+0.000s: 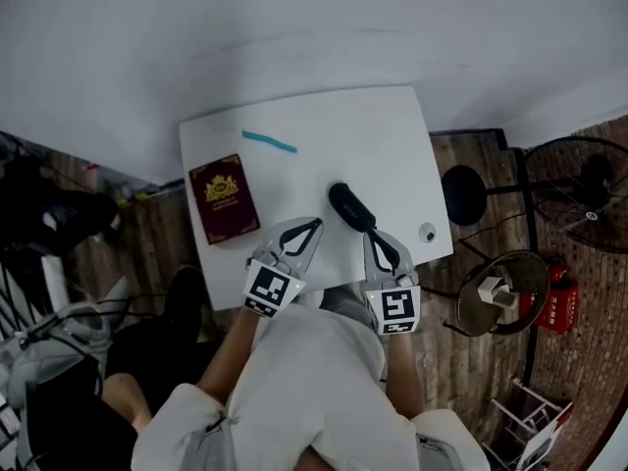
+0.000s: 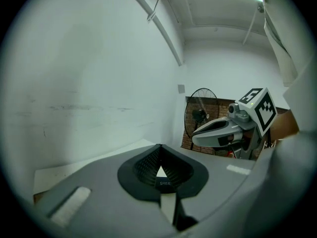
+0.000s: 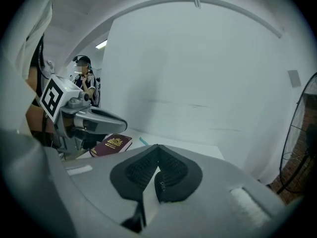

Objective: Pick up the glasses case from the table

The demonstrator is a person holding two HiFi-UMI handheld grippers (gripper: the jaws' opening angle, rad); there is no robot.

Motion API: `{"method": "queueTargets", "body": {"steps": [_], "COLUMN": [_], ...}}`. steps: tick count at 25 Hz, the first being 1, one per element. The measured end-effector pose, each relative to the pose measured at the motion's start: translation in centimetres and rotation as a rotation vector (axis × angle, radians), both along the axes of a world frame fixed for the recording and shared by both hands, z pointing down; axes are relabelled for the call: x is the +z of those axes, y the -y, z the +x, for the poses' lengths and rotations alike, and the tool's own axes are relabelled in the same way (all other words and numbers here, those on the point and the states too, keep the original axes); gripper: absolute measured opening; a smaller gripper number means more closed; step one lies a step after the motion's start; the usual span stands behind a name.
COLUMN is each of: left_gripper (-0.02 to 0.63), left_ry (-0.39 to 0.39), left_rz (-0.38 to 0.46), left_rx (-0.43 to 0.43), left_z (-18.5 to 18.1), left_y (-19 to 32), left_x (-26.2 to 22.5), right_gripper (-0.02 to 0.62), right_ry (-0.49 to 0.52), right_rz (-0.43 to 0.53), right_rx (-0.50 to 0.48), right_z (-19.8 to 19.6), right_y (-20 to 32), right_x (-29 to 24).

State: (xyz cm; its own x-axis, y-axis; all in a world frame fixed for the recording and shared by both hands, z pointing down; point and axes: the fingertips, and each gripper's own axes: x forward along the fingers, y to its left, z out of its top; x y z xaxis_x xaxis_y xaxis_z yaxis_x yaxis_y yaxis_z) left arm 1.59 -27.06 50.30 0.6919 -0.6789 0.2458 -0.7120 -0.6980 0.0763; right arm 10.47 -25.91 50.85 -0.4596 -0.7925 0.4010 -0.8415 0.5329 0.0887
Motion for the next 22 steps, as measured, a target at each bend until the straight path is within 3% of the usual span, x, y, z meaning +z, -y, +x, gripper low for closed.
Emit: {"method": "queueTargets", "body": {"steps": [11,22], "left_gripper": [0.02,0.02], "left_ry": [0.086,0.137], "left_rz": [-0.098,-0.202], "left_rx": [-0.129,-0.223], "left_z": [1.9,3.6], "left_y": [2.2,3.6], "left_x": [4.7,9.2], "right_gripper": [0.026,0.066], "right_ry": [-0.099,-0.146], "right_rz": [-0.165,-0.291], "right_rx": [-0.229,-0.38], "right_z": [0.9,1.6], "right_y": [3.5,5.4], "right_x": [7.1,12.4]}}
